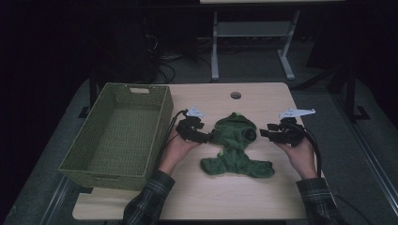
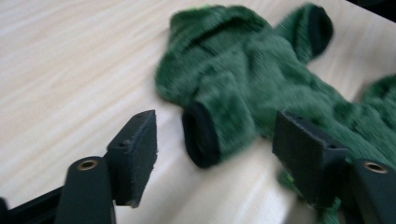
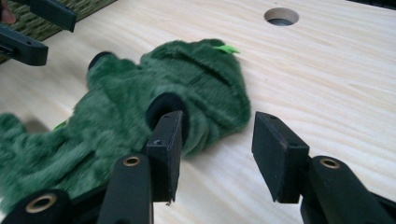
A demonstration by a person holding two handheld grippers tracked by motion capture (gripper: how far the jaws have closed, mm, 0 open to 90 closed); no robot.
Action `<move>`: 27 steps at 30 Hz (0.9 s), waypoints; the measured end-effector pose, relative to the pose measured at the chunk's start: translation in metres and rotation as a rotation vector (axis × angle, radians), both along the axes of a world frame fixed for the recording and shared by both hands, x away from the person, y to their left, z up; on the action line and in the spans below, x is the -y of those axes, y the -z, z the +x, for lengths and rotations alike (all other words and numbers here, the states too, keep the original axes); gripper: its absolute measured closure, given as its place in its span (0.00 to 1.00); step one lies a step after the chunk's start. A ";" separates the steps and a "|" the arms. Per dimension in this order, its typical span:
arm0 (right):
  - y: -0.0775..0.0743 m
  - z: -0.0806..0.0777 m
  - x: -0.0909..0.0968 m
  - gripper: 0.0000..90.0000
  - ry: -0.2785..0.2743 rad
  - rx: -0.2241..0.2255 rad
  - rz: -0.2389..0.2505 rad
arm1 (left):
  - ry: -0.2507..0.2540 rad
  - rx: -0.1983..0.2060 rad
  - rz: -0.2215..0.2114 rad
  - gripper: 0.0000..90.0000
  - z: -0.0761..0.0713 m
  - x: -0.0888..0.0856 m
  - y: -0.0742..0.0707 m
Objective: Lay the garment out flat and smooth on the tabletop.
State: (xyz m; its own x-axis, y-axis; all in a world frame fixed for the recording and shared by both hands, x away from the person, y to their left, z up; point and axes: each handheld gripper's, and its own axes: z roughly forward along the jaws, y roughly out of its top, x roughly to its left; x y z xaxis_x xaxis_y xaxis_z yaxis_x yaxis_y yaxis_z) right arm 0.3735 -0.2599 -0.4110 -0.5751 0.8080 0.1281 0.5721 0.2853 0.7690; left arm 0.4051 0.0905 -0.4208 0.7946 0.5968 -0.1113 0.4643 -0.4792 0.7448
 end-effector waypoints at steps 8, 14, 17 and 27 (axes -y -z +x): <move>0.002 -0.016 -0.006 0.58 -0.039 0.006 0.002 | 0.016 0.019 0.029 0.23 -0.030 -0.008 -0.001; 0.007 -0.029 -0.015 0.59 -0.072 0.004 0.020 | 0.032 0.033 0.025 0.18 -0.053 -0.013 0.002; 0.008 -0.034 -0.020 0.59 -0.088 -0.004 0.013 | 0.031 0.037 0.023 0.15 -0.064 -0.017 0.004; 0.009 -0.052 -0.039 0.60 -0.140 0.010 0.035 | 0.053 0.059 0.032 0.14 -0.105 -0.026 0.022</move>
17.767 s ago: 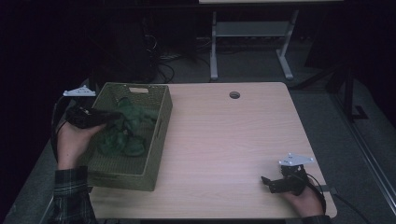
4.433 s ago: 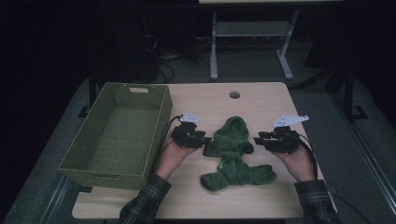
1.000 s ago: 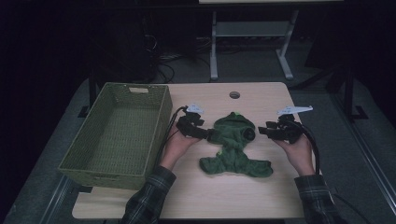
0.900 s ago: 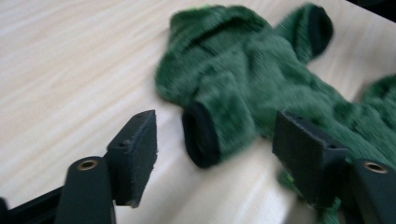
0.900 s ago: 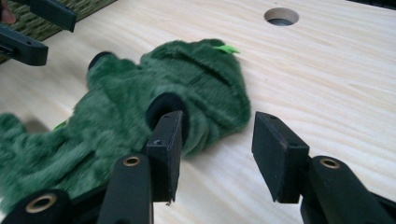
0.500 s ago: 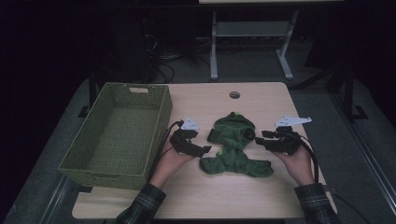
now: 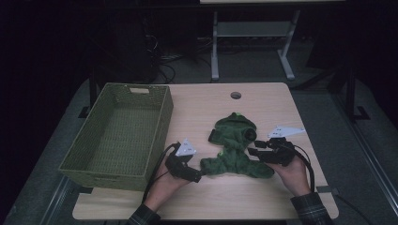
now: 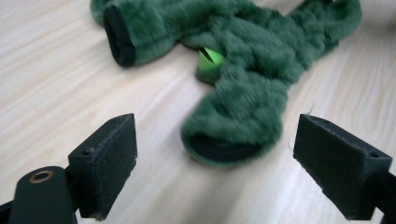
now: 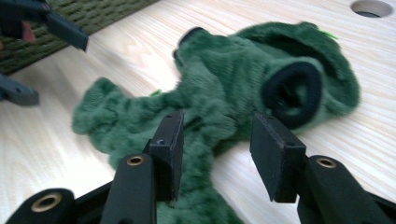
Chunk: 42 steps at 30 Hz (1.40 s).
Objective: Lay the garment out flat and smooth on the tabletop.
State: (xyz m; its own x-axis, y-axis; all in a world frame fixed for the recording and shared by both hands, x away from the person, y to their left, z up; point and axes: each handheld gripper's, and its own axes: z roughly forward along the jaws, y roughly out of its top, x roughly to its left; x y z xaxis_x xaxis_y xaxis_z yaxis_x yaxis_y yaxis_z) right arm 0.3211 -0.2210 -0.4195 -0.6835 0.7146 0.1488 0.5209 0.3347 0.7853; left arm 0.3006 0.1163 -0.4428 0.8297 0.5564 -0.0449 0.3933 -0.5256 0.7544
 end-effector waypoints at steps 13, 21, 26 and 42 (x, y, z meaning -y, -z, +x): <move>0.001 -0.015 -0.042 0.69 -0.111 0.010 0.009 | 0.008 -0.006 0.030 0.14 -0.030 -0.009 0.020; 0.003 -0.021 -0.074 0.76 -0.191 0.007 0.011 | 0.021 -0.016 0.041 0.14 -0.042 -0.014 0.030; 0.004 -0.022 -0.091 0.80 -0.233 0.005 0.010 | 0.014 -0.012 0.041 0.14 -0.044 -0.019 0.034; 0.026 -0.023 -0.148 0.82 -0.330 -0.011 -0.074 | 0.010 0.007 0.069 0.14 -0.046 -0.021 0.034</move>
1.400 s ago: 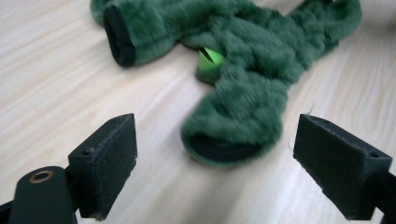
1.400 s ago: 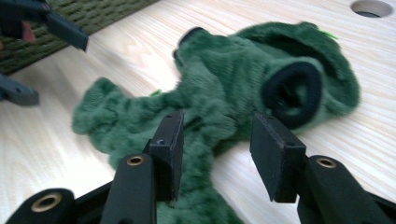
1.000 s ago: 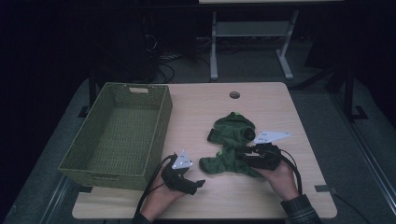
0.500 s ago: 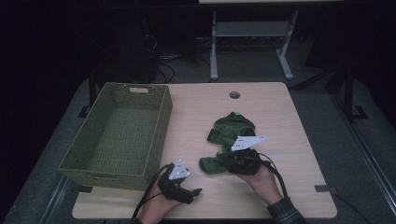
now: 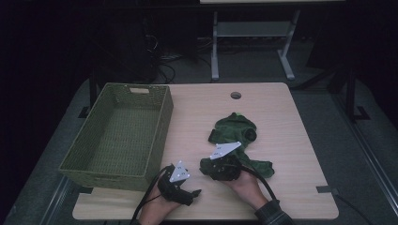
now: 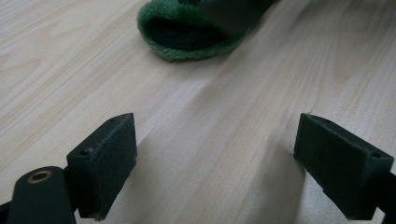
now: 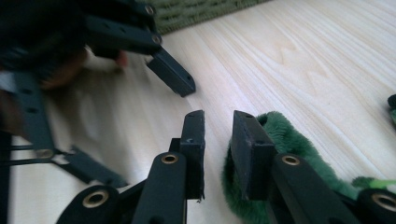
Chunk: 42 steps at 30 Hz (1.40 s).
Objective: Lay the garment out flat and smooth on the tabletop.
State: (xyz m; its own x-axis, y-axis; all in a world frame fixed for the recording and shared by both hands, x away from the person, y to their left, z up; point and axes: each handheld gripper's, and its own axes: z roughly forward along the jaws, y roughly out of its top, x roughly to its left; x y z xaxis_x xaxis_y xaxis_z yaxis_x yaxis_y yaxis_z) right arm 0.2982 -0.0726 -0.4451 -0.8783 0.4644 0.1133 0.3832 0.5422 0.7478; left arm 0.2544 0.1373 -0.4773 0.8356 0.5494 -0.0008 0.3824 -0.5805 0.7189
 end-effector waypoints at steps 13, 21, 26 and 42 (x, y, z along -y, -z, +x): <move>0.020 0.004 -0.008 0.81 0.037 0.027 -0.111 | 0.012 0.001 0.011 0.14 0.001 -0.001 0.000; 0.024 0.004 -0.007 0.96 0.058 0.041 -0.109 | 0.014 0.002 0.014 0.14 0.001 -0.001 0.000; 0.025 0.006 -0.004 0.97 0.010 -0.042 -0.057 | 0.015 0.002 0.013 0.14 0.001 0.000 0.000; -0.007 -0.004 0.024 0.96 -0.007 -0.032 0.126 | 0.013 0.002 0.000 0.14 0.003 0.001 0.000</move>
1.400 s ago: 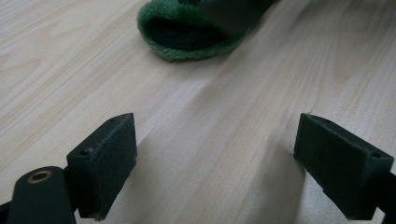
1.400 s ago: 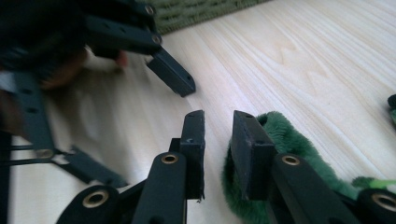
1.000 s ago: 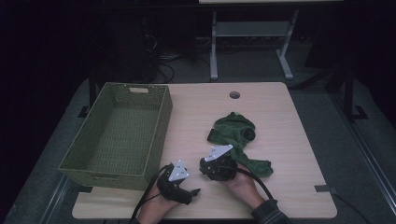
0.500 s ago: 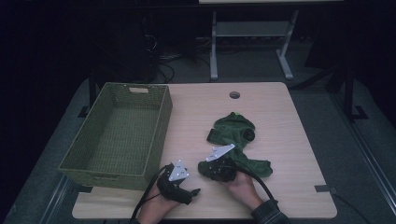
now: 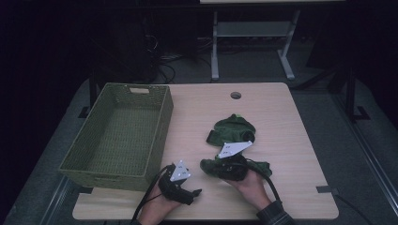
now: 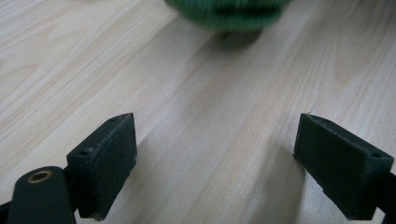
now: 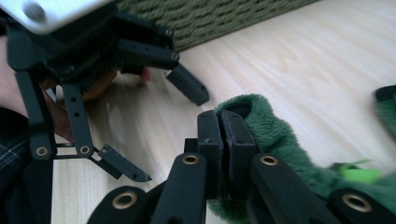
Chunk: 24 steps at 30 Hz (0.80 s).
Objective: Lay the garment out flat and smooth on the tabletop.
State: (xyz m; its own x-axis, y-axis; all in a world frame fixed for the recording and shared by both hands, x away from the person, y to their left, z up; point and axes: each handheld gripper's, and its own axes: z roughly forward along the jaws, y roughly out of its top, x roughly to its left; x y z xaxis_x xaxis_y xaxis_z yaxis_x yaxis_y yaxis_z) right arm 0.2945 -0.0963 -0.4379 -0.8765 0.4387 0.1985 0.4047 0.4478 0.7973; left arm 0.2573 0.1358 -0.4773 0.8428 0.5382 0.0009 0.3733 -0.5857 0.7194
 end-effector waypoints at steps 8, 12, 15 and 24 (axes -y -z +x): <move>-0.010 0.004 0.020 0.96 0.032 0.014 0.040 | 0.003 0.003 0.004 0.14 0.000 0.000 0.000; -0.014 0.007 0.030 0.95 0.048 0.023 0.045 | 0.005 0.003 0.007 0.14 0.001 0.000 0.000; -0.017 0.008 0.045 0.94 0.078 0.023 0.055 | 0.003 0.003 0.004 0.14 0.001 0.000 0.000; -0.017 0.004 0.066 0.92 0.129 0.029 0.039 | -0.001 0.000 0.000 0.14 0.000 0.000 0.000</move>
State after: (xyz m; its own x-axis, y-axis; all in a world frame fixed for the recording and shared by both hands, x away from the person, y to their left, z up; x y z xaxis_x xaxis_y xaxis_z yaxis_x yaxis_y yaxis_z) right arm 0.2988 -0.1627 -0.4209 -0.8188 0.5406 0.1933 0.4338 0.3619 0.8251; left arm 0.2576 0.1357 -0.4773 0.8425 0.5387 0.0012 0.3735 -0.5857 0.7193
